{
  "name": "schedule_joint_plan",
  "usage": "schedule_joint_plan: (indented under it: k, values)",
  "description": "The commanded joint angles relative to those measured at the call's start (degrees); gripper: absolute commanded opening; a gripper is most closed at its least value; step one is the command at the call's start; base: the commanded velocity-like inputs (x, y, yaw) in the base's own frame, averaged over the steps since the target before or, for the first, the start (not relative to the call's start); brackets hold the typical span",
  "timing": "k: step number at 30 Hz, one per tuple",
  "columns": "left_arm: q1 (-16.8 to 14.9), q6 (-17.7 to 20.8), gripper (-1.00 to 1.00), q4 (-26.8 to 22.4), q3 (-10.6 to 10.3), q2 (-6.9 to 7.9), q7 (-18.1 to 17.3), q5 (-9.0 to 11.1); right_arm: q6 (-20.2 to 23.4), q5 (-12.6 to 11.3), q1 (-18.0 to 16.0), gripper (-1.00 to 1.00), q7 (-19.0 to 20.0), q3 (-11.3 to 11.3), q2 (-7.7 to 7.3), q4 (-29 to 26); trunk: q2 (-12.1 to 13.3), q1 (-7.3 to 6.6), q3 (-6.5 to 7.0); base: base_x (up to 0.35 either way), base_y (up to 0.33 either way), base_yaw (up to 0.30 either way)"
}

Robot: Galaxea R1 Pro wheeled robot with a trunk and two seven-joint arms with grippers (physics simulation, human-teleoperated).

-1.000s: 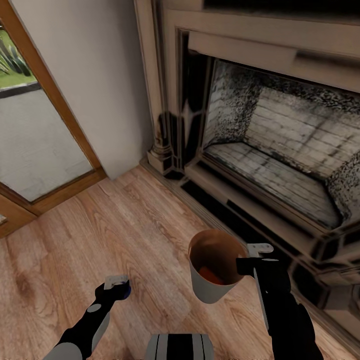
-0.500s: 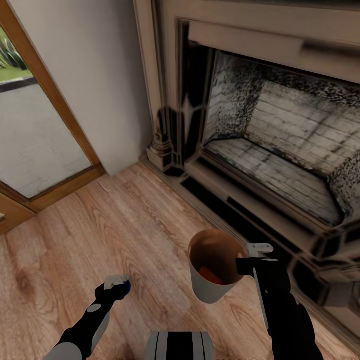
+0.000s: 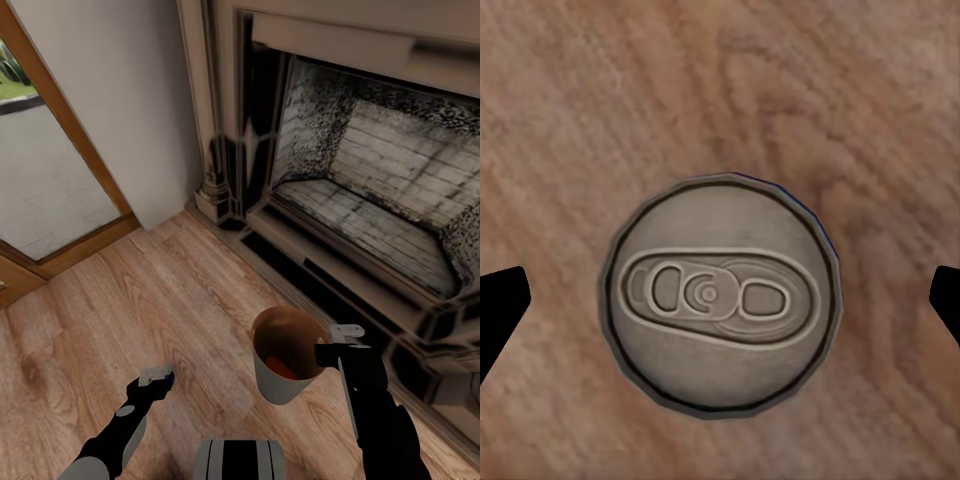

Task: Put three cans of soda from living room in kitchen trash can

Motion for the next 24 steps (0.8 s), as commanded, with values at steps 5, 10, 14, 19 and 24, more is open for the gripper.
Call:
schedule_joint_plan:
  k: [5,10,14,19,24]
  values:
    - [0.0,0.0,1.00,0.0,0.0,0.02,0.0,0.0,0.1,-1.0,0.0,-1.00,0.2,0.0,0.01,0.0,0.0,-0.01,-0.46,0.000,0.000,0.000]
    - [0.0,0.0,1.00,0.0,0.0,0.00,0.0,0.0,0.1,-1.0,0.0,-1.00,0.2,0.0,0.00,0.0,0.0,-0.01,-0.65,0.000,0.000,0.000]
    - [0.0,0.0,1.00,0.0,0.0,0.02,0.0,0.0,0.1,-1.0,0.0,-1.00,0.2,0.0,0.01,0.0,0.0,-0.01,-0.67,0.108,0.000,0.000]
    - [0.0,0.0,1.00,0.0,0.0,0.02,0.0,0.0,0.1,-1.0,0.0,-1.00,0.2,0.0,0.01,0.0,0.0,-0.01,-0.67,0.109,0.000,0.000]
    - [0.0,0.0,1.00,0.0,0.0,0.02,0.0,0.0,0.1,-1.0,0.0,-1.00,0.2,0.0,0.01,0.0,0.0,-0.01,-0.67,0.009,0.000,0.000]
